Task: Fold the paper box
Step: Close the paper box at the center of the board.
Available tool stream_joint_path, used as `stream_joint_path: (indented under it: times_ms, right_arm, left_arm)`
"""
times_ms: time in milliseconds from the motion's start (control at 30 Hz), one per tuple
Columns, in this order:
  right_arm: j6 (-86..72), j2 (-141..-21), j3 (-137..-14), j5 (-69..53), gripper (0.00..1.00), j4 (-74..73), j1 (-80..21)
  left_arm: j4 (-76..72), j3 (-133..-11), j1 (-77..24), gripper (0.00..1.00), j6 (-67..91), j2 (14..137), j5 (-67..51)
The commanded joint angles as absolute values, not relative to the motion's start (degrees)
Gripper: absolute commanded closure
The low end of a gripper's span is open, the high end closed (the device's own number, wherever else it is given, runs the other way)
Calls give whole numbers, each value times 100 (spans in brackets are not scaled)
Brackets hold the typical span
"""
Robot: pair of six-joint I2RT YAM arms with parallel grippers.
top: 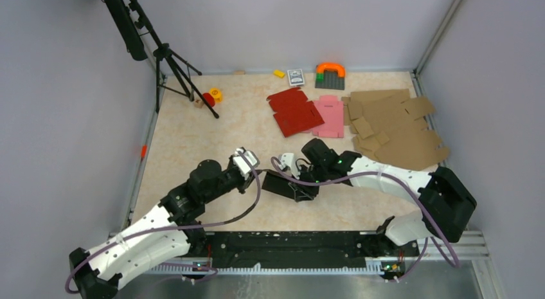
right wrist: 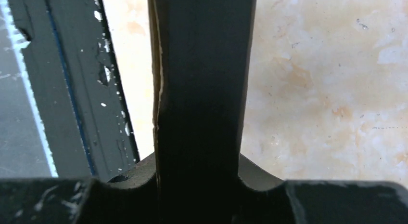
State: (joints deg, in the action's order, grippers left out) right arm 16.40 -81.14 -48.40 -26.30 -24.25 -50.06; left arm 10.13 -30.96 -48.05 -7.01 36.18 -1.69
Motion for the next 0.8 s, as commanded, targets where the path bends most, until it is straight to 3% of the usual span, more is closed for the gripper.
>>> stream_joint_path:
  times_ms: [0, 233, 567, 767]
  right_arm:
    - [1696, -7700, -4963, -3120, 100, -2448, -4966]
    - [1714, -7612, -5051, -3257, 100, -2617, -4966]
    - [1771, -7645, -5128, -3364, 100, -2726, -4966]
    - [1790, -7706, -5172, -3257, 100, -2832, -4967]
  left_arm:
    - [646, -3082, -4790, 73, -1568, 3781, -846]
    - [630, -3206, -4791, 68, -1925, 4045, -1367]
    - [371, -3213, -4799, 81, -2040, 4200, -1365]
    - [382, -3363, -4816, 80, -2028, 4477, -1575]
